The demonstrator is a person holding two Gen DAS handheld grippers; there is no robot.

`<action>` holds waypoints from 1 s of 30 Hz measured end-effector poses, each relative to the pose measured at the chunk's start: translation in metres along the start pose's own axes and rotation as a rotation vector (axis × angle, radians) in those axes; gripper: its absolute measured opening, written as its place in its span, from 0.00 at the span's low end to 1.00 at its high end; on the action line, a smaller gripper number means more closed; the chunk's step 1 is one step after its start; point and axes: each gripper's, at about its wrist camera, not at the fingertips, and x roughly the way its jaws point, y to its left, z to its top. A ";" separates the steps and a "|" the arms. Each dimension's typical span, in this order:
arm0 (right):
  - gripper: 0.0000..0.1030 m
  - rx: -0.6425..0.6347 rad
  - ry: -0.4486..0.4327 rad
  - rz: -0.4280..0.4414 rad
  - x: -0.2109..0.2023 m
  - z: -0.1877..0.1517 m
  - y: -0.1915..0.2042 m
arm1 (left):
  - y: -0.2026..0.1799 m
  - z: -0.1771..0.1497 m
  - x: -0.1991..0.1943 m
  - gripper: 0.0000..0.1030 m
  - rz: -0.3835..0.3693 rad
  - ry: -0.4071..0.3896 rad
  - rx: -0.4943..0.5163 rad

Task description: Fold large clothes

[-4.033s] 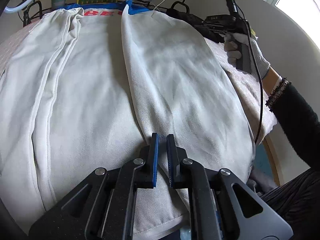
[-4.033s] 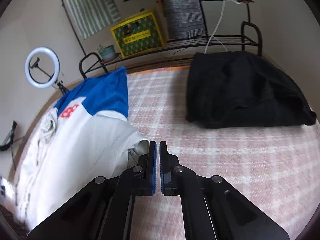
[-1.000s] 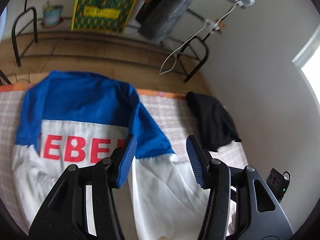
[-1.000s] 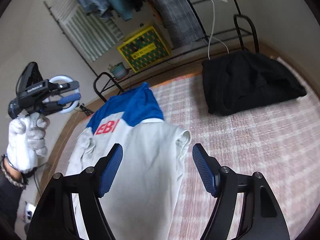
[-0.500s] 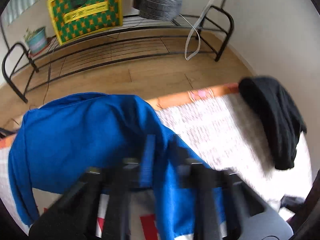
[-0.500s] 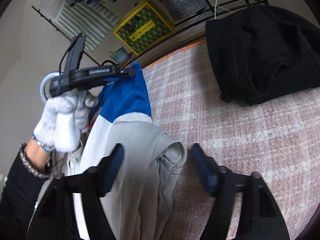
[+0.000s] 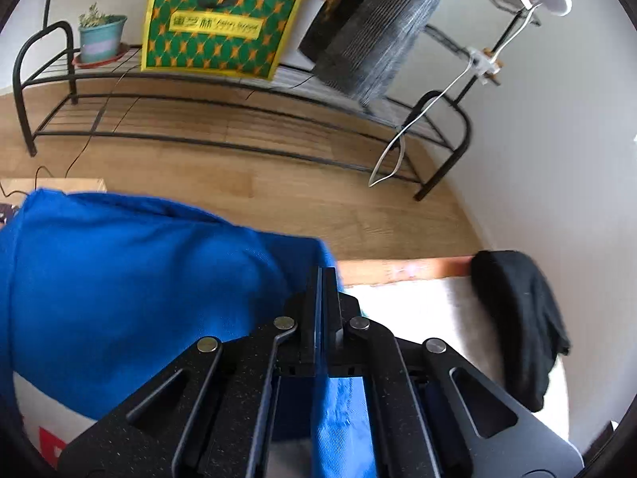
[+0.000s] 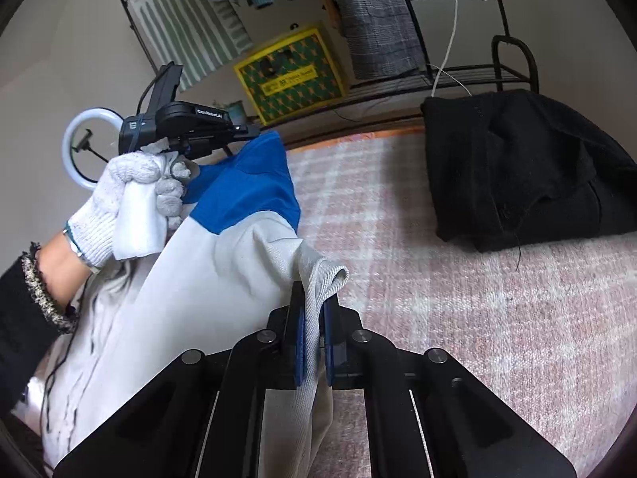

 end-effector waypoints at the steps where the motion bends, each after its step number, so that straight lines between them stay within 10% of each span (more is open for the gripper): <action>1: 0.06 -0.003 0.004 -0.007 0.001 0.000 0.000 | 0.000 -0.003 0.006 0.00 0.032 0.007 0.018; 11: 0.23 0.129 0.075 0.039 -0.006 0.002 -0.020 | -0.003 0.005 -0.067 0.00 0.067 -0.081 0.003; 30: 0.41 0.103 -0.320 0.054 -0.317 -0.027 0.051 | -0.059 -0.099 -0.523 0.00 0.003 -0.412 0.254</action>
